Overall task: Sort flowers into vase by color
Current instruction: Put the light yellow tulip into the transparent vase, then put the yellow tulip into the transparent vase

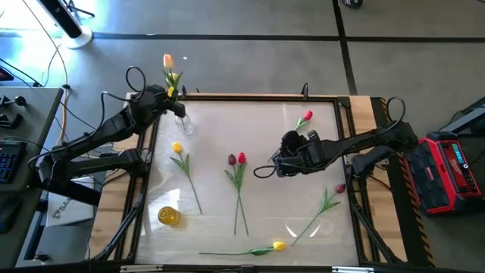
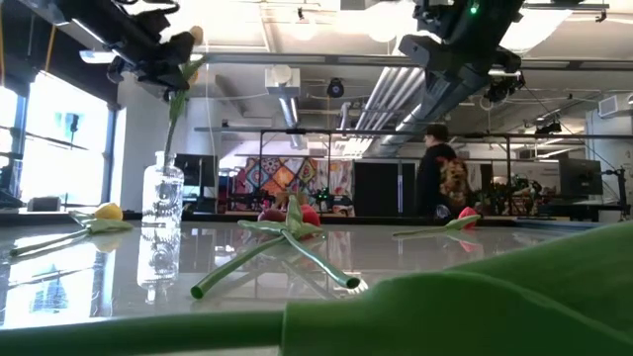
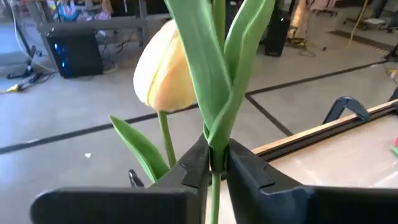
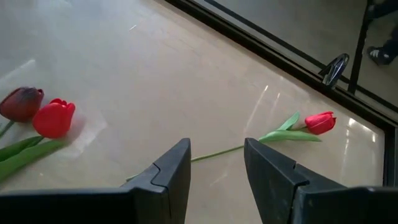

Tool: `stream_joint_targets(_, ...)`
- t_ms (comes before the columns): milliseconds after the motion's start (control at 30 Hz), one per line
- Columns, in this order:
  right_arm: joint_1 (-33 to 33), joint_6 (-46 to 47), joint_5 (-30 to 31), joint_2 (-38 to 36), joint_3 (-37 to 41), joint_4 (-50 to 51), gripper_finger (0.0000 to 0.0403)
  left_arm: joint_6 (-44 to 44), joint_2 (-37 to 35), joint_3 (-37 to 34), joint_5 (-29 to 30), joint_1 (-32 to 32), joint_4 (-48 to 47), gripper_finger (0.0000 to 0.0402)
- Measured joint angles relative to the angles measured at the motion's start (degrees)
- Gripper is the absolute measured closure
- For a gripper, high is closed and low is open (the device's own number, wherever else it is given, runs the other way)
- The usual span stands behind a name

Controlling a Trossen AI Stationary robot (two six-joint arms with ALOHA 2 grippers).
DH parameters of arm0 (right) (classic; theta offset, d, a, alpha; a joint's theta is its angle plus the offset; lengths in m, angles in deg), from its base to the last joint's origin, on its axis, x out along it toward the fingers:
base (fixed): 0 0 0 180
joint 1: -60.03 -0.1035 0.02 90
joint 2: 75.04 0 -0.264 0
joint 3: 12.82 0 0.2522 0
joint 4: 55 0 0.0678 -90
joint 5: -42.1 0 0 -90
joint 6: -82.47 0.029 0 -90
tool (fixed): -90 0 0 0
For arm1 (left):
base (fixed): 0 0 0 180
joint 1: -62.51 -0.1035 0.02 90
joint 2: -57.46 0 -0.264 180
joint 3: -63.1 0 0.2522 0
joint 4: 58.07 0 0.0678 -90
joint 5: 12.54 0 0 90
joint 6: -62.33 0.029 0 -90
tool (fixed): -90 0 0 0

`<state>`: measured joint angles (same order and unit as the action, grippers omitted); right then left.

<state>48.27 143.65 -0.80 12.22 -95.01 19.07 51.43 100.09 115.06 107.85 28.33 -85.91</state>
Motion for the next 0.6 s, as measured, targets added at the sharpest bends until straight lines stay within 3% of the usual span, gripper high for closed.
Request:
stream_joint_targets(333,-1.17,1.00,0.76,6.89,0.00,-2.40,0.0263,-0.01,0.30,0.00,-0.74,1.93,-7.65,0.0284)
stream_joint_targets(600,-1.38,3.77,-1.00,8.76,0.02,-2.50,0.0263,-0.88,-7.45,0.00,-2.35,6.52,-15.41,0.0262)
